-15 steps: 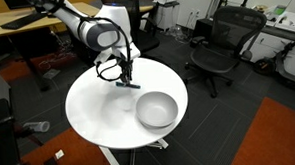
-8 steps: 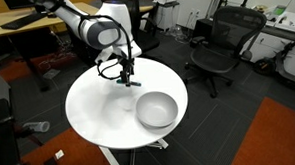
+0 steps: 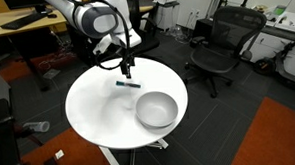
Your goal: Remove the pen from the bowl and put it on the table
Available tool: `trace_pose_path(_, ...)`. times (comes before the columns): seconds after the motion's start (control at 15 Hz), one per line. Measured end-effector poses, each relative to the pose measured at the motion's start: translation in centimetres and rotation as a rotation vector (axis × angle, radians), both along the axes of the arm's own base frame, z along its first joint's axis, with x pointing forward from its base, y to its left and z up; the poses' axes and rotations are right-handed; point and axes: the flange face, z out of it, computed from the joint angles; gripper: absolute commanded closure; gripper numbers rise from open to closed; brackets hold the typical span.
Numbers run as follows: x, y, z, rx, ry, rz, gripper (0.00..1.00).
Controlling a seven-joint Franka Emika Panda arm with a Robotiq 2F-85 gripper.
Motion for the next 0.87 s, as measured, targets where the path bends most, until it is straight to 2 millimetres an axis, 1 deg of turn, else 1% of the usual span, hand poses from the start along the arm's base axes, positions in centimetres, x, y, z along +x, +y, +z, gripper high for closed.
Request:
trace_pose_path(0.33,-0.7,0.1,4.2,-0.002,-0.047,0.001,0.0)
trace_pose_path(0.53,-1.4,0.3,6.4,0.006,-0.069,0.002,0.0)
trace_pose_path(0.67,-1.7,0.3,7.4,0.01,-0.079,0.001,0.0)
trace_pose_path(0.87,-2.1,0.3,7.8,0.013,-0.081,0.001,0.0)
